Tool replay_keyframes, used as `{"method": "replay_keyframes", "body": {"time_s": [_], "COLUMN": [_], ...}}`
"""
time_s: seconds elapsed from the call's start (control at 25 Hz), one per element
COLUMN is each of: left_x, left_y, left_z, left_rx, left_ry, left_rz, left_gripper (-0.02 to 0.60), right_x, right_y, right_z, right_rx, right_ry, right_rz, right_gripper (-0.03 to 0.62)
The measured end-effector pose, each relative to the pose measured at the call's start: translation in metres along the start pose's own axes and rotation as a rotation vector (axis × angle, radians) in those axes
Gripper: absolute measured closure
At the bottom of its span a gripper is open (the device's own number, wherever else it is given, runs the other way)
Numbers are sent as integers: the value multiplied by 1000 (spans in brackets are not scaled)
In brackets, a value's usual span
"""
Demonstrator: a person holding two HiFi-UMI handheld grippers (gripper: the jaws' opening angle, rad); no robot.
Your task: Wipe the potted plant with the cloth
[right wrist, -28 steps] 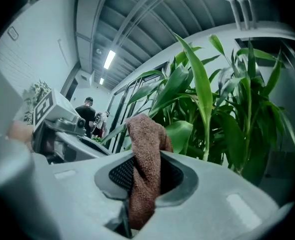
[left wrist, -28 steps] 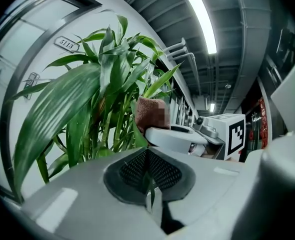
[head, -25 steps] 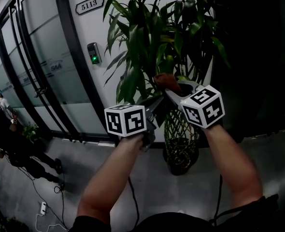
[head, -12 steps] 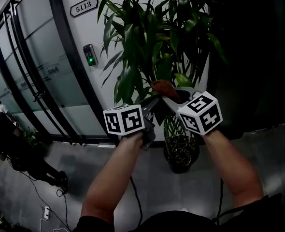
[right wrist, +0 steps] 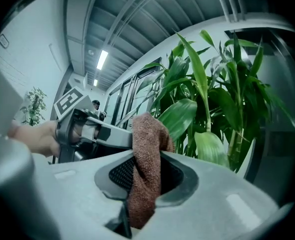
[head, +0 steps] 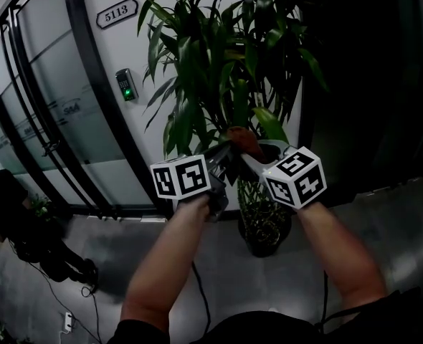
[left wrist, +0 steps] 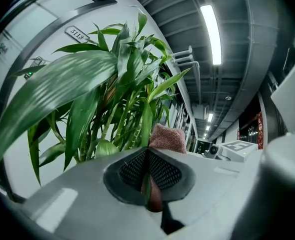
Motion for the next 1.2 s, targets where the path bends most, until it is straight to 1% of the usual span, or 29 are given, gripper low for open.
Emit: {"method": "replay_keyframes", "body": {"time_s": [0.36, 0.72, 0.92, 1.08, 1.2], "left_x": [1, 3, 1, -2, -4], "left_y": [-6, -11, -13, -26, -40], "left_z": [-4, -5, -8, -8, -8], "left_rx": [-22, -49, -65, -86, -79], "left_ry": [-19, -7, 15, 31, 70], "left_rz": [-19, -13, -10, -8, -24], "left_gripper": [563, 563, 563, 560, 558], "right_x": [-10, -20, -27, -35, -40], "right_y": [-7, -10, -14, -20, -25], "right_z": [12, 33, 42, 52, 59], "right_rx": [-8, -32, -29, -42, -59], "right_ry": [18, 26, 31, 53, 69], "right_rz": [28, 54, 84, 85, 73], "right_gripper": [523, 523, 523, 523, 523]}}
Point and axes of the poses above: the fingertips, and each gripper's own axes: y forward along the fingers, z to its left, x out of its top, the point moved 9 cm from there along -y, backward along the fingers, and after that the axes turned 8 degrees about x, right-handed, at the moved point
